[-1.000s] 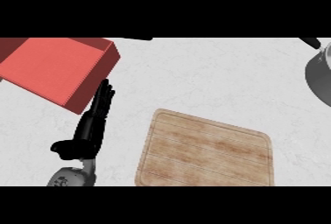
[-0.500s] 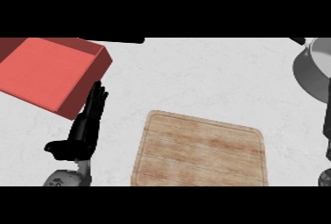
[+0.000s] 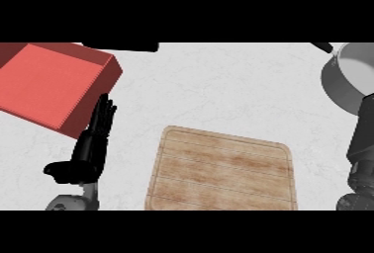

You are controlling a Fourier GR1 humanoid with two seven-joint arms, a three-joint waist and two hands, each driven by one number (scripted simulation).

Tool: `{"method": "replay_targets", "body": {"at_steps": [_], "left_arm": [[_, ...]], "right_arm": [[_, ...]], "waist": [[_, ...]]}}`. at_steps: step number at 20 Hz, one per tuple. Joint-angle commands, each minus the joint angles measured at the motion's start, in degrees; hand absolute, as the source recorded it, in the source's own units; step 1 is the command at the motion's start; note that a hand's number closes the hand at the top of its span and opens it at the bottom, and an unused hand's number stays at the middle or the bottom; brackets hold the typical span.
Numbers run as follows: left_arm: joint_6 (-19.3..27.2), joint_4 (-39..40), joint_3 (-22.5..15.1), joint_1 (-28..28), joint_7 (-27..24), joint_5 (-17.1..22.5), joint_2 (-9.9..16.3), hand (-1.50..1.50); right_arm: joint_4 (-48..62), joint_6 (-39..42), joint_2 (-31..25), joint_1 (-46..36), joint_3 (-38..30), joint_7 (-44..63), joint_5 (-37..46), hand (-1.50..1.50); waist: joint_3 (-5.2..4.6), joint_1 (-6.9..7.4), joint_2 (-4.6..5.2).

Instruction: Pick the can from the cutting board and place it in the pot

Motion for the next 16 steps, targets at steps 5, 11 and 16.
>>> {"method": "replay_targets", "body": {"at_steps": [5, 11, 16], "left_arm": [[0.74, 1.26, -0.72, 1.20, -1.54, -0.65, -1.47, 0.00], [-0.02, 0.74, -0.70, 0.70, -1.11, -0.50, -0.90, 0.00], [-0.31, -0.57, 0.49, -0.68, 2.01, 0.24, 0.30, 0.00]], "right_arm": [[-8.39, -27.27, 3.31, 1.85, 2.70, 2.59, 0.92, -1.50], [-16.30, -41.50, 7.37, 1.98, 2.38, 2.46, 2.80, -1.50], [-19.15, -49.88, 11.19, 3.86, -1.45, 4.03, 5.01, -1.50]], "waist": [[0.94, 0.00, 0.79], [0.93, 0.17, 0.65], [0.91, 0.05, 0.36]]}}
